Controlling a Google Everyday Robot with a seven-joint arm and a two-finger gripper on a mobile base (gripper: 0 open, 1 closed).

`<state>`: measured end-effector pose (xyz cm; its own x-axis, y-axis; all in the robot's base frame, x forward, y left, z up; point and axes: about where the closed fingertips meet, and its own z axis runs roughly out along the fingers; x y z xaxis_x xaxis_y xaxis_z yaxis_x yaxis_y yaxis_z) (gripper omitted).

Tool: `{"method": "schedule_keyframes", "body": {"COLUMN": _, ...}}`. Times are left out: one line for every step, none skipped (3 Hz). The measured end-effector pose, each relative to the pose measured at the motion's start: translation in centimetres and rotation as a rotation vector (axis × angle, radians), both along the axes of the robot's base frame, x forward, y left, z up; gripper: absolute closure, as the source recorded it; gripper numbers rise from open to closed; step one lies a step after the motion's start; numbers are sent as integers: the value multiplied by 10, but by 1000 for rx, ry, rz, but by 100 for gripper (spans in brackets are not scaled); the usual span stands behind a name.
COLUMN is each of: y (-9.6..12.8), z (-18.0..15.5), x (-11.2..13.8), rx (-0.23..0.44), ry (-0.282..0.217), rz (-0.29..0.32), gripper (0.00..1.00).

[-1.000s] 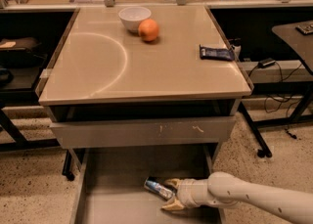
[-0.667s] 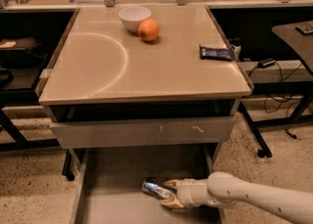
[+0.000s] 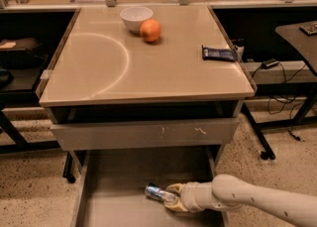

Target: Pick redbull can from middle drawer and place on counter

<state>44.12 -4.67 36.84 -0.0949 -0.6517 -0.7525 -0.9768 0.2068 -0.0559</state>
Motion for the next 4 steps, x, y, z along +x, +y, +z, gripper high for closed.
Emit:
{"method": "schedule_keyframes", "body": {"y": -5, "z": 21, "x": -5, "rx": -2, "ry": 5, "rz": -1, "gripper": 100}}
{"method": "schedule_keyframes", "body": {"y": -8, "z": 60, "x": -9, "rx": -18, "ry": -15, "rz": 30, "gripper": 100}}
{"method": "schedule_keyframes", "body": {"y": -13, "z": 113, "x": -14, "rx": -57, "ry": -60, "rz": 84, "gripper": 100}}
{"method": "schedule_keyframes", "body": {"y": -18, "z": 173, "x": -21, "rx": -106, "ry": -132, "rz": 123, "gripper": 100}}
